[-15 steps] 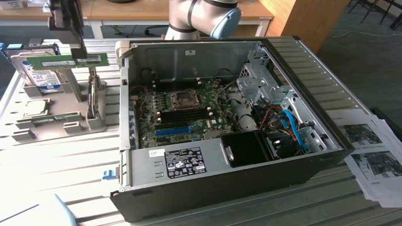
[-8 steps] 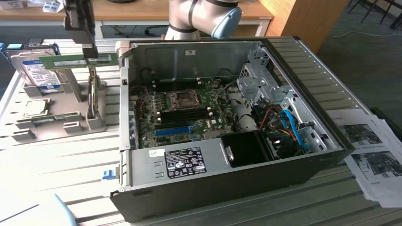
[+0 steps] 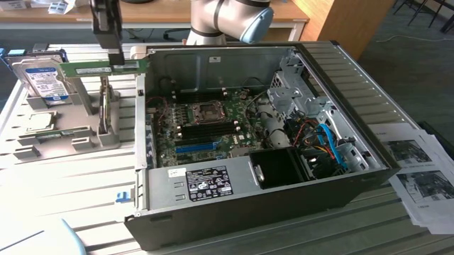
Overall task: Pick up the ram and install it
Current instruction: 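Pick up the ram and move it above insertion slot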
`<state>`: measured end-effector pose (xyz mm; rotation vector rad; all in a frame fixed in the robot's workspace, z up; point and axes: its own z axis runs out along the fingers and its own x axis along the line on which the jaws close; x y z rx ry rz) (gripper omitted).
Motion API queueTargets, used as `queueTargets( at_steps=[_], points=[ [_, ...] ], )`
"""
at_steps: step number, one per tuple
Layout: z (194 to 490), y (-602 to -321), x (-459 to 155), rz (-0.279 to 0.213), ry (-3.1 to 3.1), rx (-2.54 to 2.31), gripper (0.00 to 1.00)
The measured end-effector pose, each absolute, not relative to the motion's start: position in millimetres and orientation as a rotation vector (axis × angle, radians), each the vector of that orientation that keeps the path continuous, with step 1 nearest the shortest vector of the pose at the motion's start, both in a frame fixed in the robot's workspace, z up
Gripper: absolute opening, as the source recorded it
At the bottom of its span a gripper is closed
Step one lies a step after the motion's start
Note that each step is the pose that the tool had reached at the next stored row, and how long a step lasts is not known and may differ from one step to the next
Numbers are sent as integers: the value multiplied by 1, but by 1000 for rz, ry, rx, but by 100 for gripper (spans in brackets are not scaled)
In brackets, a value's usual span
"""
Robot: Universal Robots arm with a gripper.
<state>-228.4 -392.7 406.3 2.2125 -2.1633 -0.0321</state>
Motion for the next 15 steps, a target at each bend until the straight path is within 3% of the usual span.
queueTargets(
  at_steps=[15],
  points=[
    [406, -393, -186, -32, -2163, 2212, 11]
  ],
)
